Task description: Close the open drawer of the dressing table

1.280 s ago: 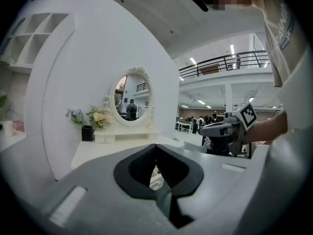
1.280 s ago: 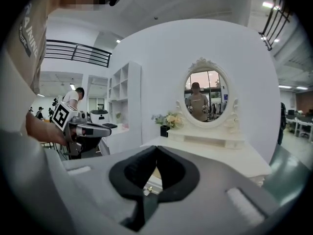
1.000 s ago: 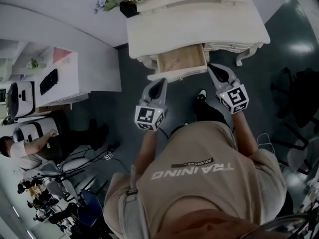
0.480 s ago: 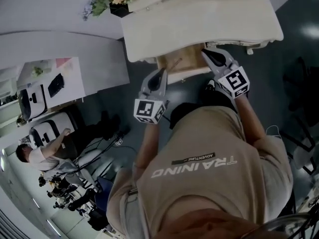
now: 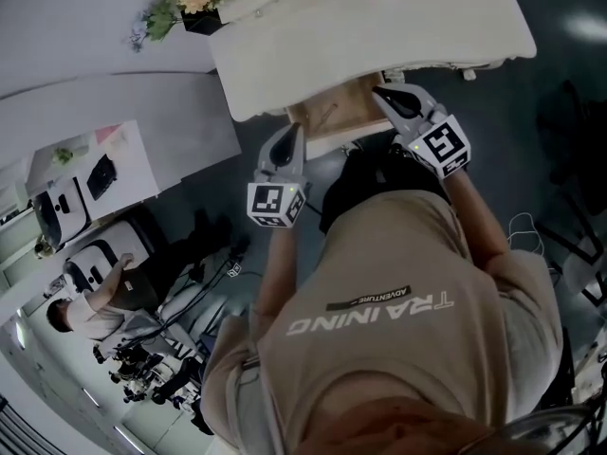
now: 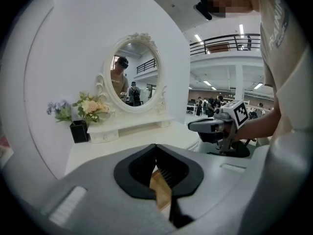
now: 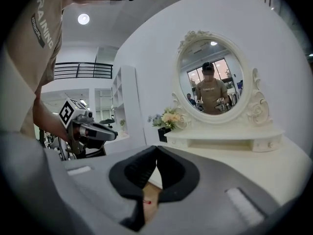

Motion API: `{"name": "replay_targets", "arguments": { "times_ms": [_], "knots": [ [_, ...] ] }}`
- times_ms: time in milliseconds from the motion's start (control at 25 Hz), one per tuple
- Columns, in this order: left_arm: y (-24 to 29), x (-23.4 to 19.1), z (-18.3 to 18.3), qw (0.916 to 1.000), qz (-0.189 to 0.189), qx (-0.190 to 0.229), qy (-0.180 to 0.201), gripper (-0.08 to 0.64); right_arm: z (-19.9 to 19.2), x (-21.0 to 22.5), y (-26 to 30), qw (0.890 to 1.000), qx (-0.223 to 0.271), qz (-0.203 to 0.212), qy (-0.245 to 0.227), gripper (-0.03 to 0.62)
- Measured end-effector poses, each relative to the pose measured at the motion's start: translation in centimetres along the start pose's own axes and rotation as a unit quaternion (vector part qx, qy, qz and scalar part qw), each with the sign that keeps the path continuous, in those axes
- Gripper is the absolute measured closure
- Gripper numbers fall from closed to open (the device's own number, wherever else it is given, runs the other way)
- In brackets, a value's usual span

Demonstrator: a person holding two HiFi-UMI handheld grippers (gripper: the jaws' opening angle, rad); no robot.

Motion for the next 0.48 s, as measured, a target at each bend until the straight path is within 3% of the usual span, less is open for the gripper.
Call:
{"name": "replay_targets", "arguments": {
  "times_ms": [280,480],
  "knots": [
    [-1.3,-2.4,-4.1,0.999,-0.009,-0.027,-0.035,0.563,2.6,-3.8,2.1,0.999,-0.024,0.023,-0.02,0.588],
    [-1.6,-5.0,-9.7,0.9935,-0.024,-0.098,-0.054,0.563,4.5,-5.6,4.7,0.998,-0.044,0.026,-0.03,0.588]
  ]
}}
Point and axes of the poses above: the fingertips, and each gripper's own axes: y forward along the fingers, x to its right, z out of its top, the point moved 7 cm from there along -y, backward along the fingers, and after that the axes turned 2 degrees about -y, right-handed, at the moved point
